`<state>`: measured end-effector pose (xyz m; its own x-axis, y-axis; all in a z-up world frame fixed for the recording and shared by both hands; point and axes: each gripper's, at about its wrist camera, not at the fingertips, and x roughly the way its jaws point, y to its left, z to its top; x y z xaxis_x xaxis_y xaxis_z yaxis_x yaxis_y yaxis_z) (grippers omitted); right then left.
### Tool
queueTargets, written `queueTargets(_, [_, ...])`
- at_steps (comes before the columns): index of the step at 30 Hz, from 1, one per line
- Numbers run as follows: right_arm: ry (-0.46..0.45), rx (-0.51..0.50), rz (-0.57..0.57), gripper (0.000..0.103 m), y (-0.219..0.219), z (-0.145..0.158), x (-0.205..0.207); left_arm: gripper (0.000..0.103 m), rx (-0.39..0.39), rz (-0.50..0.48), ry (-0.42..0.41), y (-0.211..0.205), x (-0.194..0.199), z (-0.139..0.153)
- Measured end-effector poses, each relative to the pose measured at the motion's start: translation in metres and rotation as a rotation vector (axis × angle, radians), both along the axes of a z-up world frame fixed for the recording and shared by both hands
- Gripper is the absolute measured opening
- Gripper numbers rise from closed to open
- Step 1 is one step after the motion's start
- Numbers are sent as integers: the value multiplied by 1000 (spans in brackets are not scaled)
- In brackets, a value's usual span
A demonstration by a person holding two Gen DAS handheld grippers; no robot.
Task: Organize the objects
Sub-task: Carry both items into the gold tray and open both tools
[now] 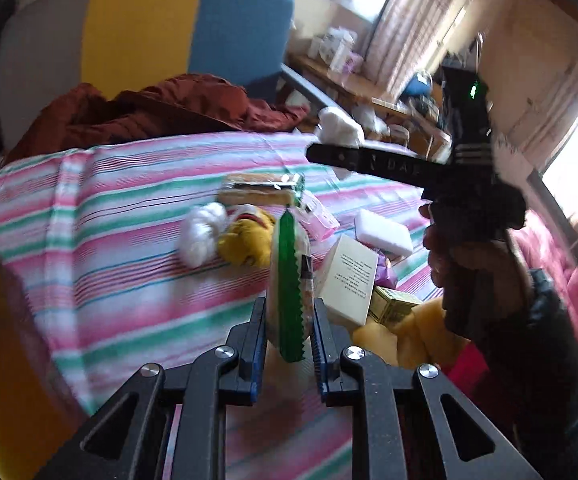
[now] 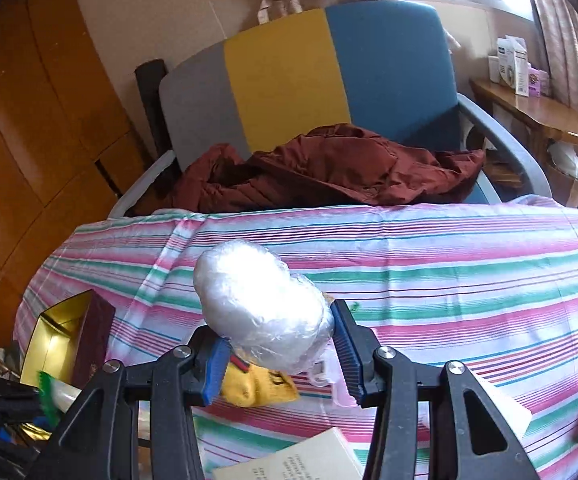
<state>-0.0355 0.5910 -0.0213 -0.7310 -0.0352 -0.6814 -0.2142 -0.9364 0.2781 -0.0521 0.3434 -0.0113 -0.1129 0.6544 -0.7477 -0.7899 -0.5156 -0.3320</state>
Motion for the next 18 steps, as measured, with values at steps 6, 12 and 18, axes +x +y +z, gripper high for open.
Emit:
queueTargets(6, [-16, -5, 137, 47, -62, 18, -1, 20, 97, 110, -12, -71, -11, 25])
queueTargets(12, [-18, -32, 307, 47, -152, 29, -4, 20, 70, 266, 34, -156, -9, 24])
queueTargets(18, [-36, -80, 459, 47, -255, 23, -24, 20, -2, 506, 70, -254, -20, 6])
